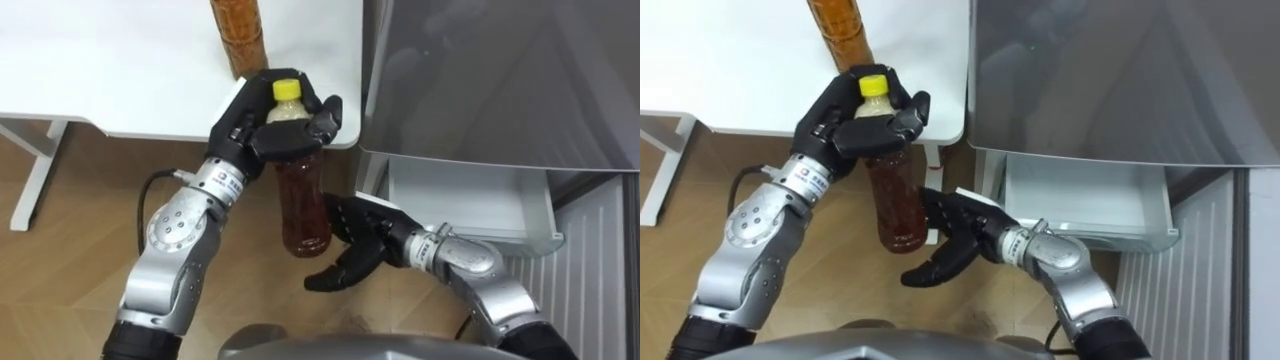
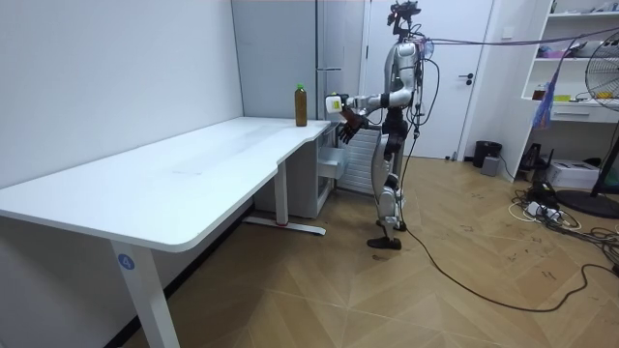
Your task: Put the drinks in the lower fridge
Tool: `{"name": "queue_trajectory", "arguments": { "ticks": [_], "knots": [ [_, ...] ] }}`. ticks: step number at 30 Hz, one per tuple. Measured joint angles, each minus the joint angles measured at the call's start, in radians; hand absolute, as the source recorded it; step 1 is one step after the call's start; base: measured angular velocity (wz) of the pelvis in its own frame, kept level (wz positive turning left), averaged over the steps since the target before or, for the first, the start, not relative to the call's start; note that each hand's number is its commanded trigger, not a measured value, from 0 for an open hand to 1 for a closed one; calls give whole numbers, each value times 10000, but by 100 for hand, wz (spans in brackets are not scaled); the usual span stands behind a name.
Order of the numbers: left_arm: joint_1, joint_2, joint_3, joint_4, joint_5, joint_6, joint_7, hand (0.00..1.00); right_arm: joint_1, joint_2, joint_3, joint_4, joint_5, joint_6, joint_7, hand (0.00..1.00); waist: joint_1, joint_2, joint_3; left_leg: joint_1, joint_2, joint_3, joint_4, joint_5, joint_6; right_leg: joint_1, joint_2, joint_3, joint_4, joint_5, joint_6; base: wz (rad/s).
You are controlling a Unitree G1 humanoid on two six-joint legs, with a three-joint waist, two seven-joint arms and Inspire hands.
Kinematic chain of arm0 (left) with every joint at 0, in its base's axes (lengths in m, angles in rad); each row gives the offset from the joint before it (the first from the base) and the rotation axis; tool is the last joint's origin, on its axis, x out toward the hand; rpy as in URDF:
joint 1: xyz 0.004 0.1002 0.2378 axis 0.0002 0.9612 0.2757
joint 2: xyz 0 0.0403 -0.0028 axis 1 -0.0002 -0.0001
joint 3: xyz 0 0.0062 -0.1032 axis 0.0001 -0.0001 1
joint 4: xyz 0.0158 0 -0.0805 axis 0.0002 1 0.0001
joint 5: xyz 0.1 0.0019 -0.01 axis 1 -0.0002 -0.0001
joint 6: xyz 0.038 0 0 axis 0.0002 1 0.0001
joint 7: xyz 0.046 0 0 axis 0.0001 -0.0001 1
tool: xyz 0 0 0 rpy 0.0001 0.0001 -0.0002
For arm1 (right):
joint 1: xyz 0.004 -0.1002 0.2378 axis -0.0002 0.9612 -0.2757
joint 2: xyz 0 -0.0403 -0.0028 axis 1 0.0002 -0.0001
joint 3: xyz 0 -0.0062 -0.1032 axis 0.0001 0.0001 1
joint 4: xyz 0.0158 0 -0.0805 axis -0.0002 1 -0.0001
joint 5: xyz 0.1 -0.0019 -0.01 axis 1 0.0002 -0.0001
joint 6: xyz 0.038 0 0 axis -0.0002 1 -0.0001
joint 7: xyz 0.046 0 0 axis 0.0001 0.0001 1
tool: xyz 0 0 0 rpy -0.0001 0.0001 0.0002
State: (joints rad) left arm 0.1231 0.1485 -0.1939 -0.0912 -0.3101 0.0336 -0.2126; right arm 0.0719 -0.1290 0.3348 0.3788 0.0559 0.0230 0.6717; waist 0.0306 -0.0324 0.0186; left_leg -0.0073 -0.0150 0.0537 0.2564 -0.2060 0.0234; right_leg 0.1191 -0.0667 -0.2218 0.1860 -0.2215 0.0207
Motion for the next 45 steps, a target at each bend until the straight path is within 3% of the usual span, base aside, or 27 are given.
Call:
{"name": "queue_trajectory", "arguments": {
  "ticks": [4,12,24,36,45],
  "knots": [
    [2,38,-264,0,5,0,-18,100,-28,9,-15,-5,470,0,474,0,-8,4,1,1,14,7,7,0,0,12,12,6,-1,0,0,0],
    [56,438,-851,21,360,17,-456,100,-26,-17,187,-4,1084,18,899,0,3,35,12,16,24,13,8,0,0,12,10,23,1,0,-1,0],
    [57,511,-1064,622,528,15,-639,100,-18,-179,366,16,1099,131,1030,0,-19,210,71,4,7,-18,8,0,0,5,12,7,-2,0,0,0],
    [51,508,-1031,640,1456,-31,-1072,100,-3,-246,347,37,1817,130,1048,0,14,218,70,-15,-6,-14,-21,0,0,-30,28,214,-3,0,0,0],
    [51,512,-1031,641,1497,-174,-1099,100,5,-338,354,39,2341,127,1048,0,7,217,70,8,-36,-18,11,0,0,4,34,326,-4,0,-1,0]
  ]
}}
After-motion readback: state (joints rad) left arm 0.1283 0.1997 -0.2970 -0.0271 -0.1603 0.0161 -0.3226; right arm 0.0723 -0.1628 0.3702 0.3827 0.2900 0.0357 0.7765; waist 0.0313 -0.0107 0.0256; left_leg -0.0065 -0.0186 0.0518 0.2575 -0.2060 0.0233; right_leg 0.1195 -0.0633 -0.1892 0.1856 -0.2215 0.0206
